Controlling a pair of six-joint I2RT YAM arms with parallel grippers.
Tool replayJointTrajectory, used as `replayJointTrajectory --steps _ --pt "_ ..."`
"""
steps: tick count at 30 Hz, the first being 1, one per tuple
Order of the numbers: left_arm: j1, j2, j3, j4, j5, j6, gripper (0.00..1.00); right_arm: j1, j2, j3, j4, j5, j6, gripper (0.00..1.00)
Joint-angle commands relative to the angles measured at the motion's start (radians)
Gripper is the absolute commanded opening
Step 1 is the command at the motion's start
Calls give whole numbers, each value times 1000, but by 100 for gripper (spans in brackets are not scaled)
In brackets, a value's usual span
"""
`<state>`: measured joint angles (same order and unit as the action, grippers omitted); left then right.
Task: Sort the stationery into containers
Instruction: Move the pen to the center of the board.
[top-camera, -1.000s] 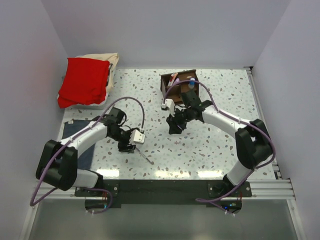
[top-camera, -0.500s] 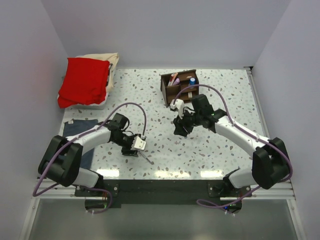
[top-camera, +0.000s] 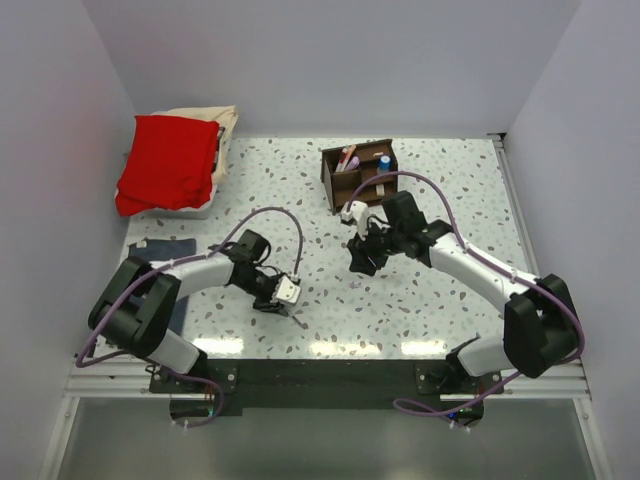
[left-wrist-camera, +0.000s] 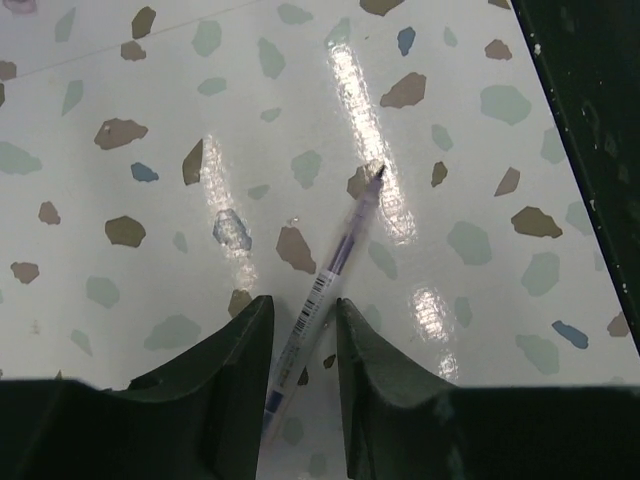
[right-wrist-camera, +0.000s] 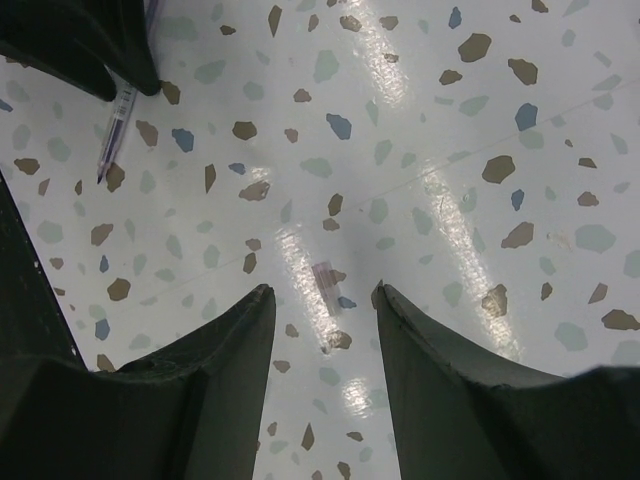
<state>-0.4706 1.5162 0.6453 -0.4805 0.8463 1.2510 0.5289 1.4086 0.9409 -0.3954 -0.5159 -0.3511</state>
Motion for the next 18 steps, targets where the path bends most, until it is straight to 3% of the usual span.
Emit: replayJointTrajectory --steps 1,7,18 --pt "-52 61 20 75 -78 -100 33 -7 7 12 6 16 -34 48" --pt "-69 134 85 177 -144 -310 31 -9 -31 -25 -109 16 -338 47" --pt "-68 200 125 253 -234 -490 15 -7 91 6 -174 -52 -543 46"
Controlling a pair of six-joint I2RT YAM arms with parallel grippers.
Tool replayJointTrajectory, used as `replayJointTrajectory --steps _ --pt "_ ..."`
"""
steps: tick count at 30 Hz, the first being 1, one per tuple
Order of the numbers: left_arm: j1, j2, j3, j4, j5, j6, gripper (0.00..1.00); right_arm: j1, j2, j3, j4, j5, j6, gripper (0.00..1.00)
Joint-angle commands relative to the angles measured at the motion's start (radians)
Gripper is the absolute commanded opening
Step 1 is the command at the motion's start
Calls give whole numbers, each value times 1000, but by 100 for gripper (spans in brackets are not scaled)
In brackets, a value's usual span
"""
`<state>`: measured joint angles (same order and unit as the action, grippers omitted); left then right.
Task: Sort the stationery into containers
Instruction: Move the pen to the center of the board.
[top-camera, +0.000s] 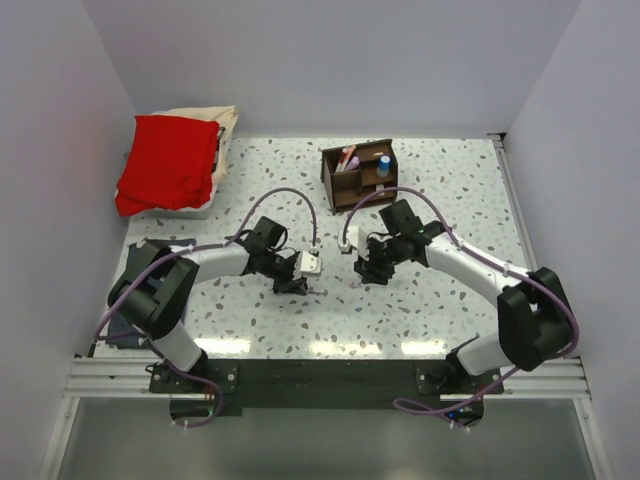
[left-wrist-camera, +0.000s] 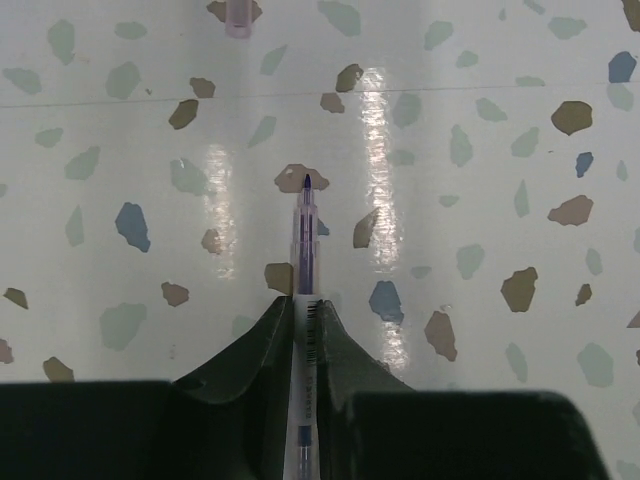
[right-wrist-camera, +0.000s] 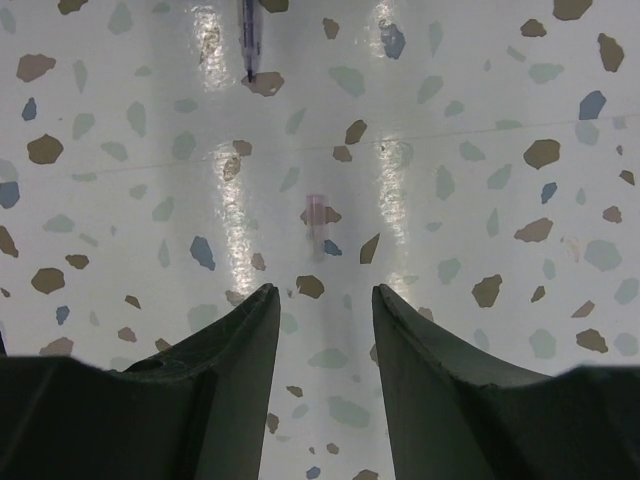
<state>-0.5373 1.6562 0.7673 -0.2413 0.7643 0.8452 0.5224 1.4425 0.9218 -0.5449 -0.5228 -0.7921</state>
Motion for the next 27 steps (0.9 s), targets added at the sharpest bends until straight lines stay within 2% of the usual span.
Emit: replayJointTrajectory --steps 1,8,13,19,27 --pt "-1 74 10 14 -158 -87 14 -1 67 29 -23 -48 -113 46" --pt "0 96 24 23 -186 -124 9 25 117 12 51 -43 -125 44" --pt "8 94 21 45 -201 -158 8 59 113 -15 91 -36 -107 38" --pt "53 100 30 28 -139 -144 7 96 108 -57 129 -16 -81 37" --pt "54 106 33 20 -137 -136 8 100 121 -67 172 29 -58 36"
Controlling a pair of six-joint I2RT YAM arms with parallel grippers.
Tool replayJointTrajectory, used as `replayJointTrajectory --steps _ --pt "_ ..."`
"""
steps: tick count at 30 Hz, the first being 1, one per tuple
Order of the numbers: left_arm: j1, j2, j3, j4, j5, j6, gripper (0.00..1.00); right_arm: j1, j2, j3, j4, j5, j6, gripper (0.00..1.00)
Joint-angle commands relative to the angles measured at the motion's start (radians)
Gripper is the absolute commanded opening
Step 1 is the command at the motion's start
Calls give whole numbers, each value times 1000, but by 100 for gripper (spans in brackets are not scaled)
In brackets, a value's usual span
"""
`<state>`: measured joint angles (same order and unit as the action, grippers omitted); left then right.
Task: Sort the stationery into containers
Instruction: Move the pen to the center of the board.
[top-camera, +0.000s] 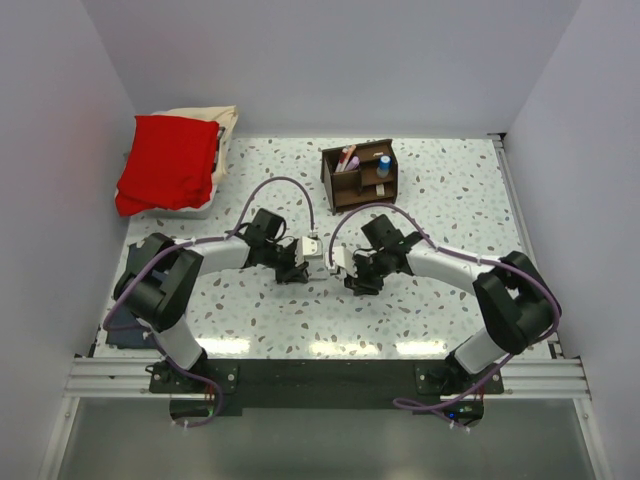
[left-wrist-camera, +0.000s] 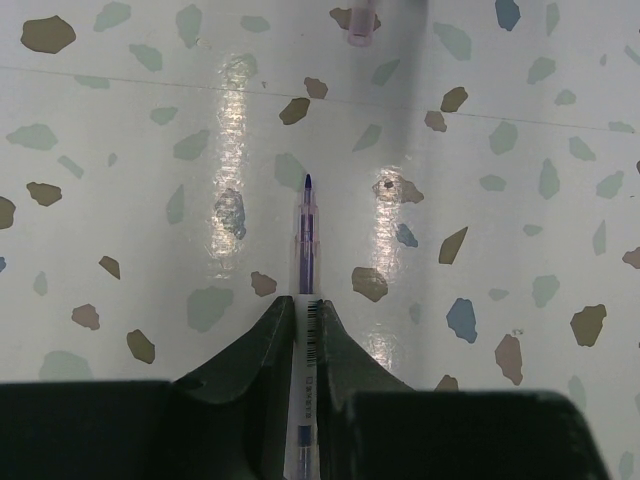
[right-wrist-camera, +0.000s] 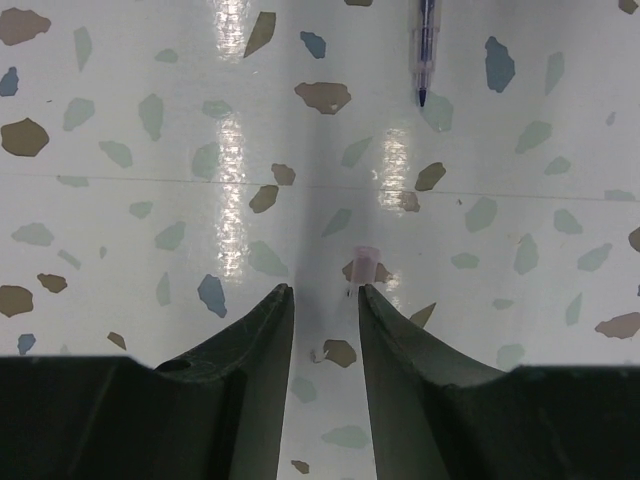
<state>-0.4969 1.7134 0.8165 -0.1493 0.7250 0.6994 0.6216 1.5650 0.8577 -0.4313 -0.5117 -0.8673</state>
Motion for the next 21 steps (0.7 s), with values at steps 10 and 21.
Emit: replayJointTrajectory --steps 10,21 --pt "15 55 -10 -79 -95 12 7 3 32 4 65 64 21 36" --pt "15 60 -7 -81 -96 14 7 1 56 -14 92 71 31 34"
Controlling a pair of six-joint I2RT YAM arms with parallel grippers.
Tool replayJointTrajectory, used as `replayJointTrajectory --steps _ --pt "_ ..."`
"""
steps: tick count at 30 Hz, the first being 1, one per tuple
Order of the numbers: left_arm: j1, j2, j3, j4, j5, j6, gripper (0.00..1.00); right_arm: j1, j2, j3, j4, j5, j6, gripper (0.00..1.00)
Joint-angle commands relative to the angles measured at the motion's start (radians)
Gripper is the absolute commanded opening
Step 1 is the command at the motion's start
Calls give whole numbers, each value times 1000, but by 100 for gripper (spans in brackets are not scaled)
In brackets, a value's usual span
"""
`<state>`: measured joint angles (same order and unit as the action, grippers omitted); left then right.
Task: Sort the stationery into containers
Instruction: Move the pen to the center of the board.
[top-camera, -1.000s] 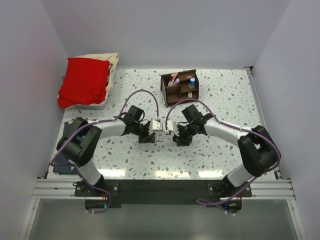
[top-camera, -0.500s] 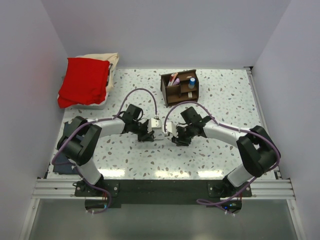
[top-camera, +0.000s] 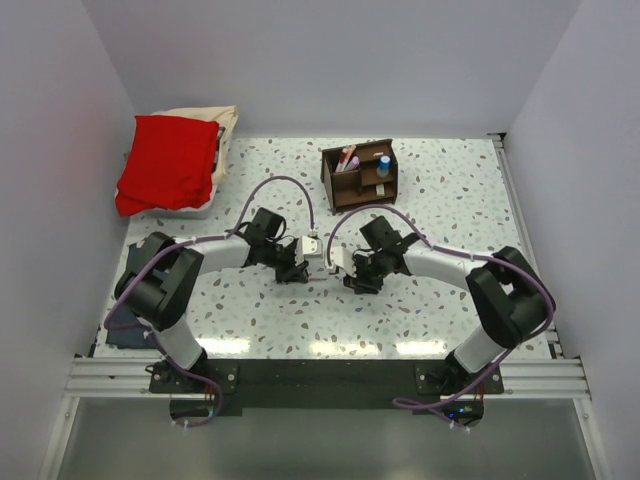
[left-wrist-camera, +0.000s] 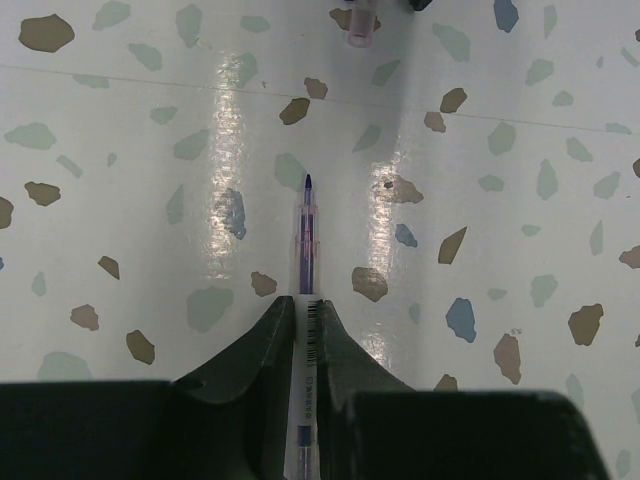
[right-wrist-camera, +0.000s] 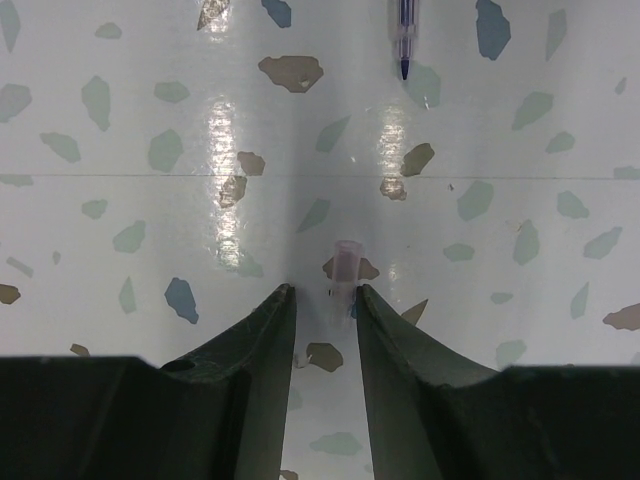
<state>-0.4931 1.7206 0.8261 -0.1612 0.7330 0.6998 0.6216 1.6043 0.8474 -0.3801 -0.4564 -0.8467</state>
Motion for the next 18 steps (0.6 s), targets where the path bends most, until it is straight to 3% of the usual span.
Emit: replayJointTrajectory --steps 1,8,14,18 --pt "10 54 -15 -72 -101 13 7 3 22 1 32 18 11 34" --pt "10 66 -1 -90 -92 23 10 4 86 51 9 44 44 33" --pt "19 76 14 -116 -67 44 10 35 108 64 -14 79 35 24" --pt "24 83 22 -132 -57 52 10 52 124 73 -34 102 38 27"
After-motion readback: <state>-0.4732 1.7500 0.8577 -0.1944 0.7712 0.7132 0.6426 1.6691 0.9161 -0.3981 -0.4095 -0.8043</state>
